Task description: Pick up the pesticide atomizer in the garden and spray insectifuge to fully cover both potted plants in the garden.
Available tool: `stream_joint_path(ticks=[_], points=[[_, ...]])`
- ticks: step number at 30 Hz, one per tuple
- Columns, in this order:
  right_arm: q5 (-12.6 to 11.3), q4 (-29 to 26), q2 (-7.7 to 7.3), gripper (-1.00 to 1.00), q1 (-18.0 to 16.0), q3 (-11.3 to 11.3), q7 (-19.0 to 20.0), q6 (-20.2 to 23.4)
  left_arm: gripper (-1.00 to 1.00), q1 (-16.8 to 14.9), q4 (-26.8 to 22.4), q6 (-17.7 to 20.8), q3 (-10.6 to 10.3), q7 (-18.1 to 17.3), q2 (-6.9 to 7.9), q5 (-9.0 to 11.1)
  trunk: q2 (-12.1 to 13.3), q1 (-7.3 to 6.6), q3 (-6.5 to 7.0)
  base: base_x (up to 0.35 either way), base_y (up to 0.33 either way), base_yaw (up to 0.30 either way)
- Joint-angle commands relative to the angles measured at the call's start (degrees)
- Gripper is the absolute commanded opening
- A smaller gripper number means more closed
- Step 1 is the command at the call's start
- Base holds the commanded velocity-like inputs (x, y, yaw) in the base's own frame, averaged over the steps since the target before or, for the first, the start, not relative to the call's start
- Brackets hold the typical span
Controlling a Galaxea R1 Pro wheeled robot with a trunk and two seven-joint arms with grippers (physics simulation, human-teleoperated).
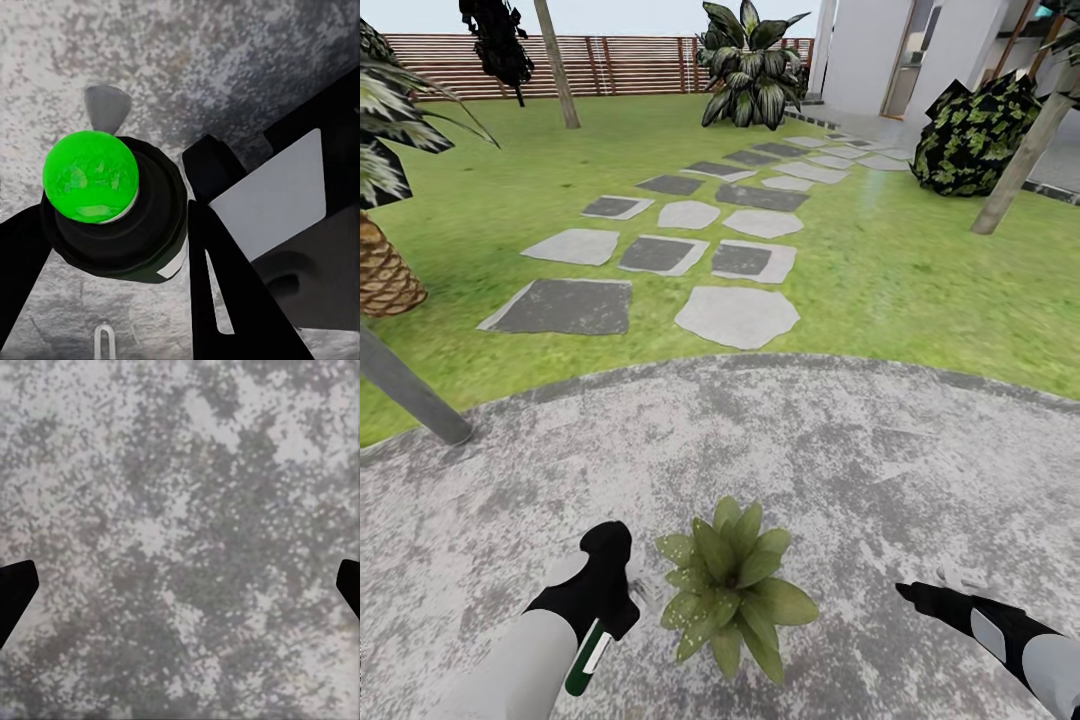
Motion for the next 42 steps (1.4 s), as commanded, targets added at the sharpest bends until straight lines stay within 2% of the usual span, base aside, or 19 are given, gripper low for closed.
stream_joint_path(ticks=[1,17,26,42], points=[[-0.6,-0.1,-0.04,1.0,0.0,0.4,0.1,0.3,-1.0,0.0,-0.1,0.3,-0.1,-0.6,-0.1,-0.6,0.4,-0.23,0.14,0.0,0.0,0.0],[-0.6,-0.1,-0.04,1.0,0.0,0.4,0.1,0.3,-1.0,0.0,-0.4,0.4,0.0,-0.7,-0.79,-0.5,6.8,-3.75,2.81,0.0,0.0,0.087],[-0.6,-0.1,-0.04,1.0,0.0,0.4,0.0,0.3,-1.0,0.0,-0.7,0.4,0.0,-0.8,-0.95,-0.4,6.8,-3.75,2.81,-0.03,-0.054,0.058],[-0.6,0.0,-0.04,1.0,0.0,0.4,0.0,0.3,-1.0,0.0,-0.7,0.5,0.0,-0.8,-0.97,-0.4,6.8,-3.75,2.81,-0.229,-0.197,0.118]])
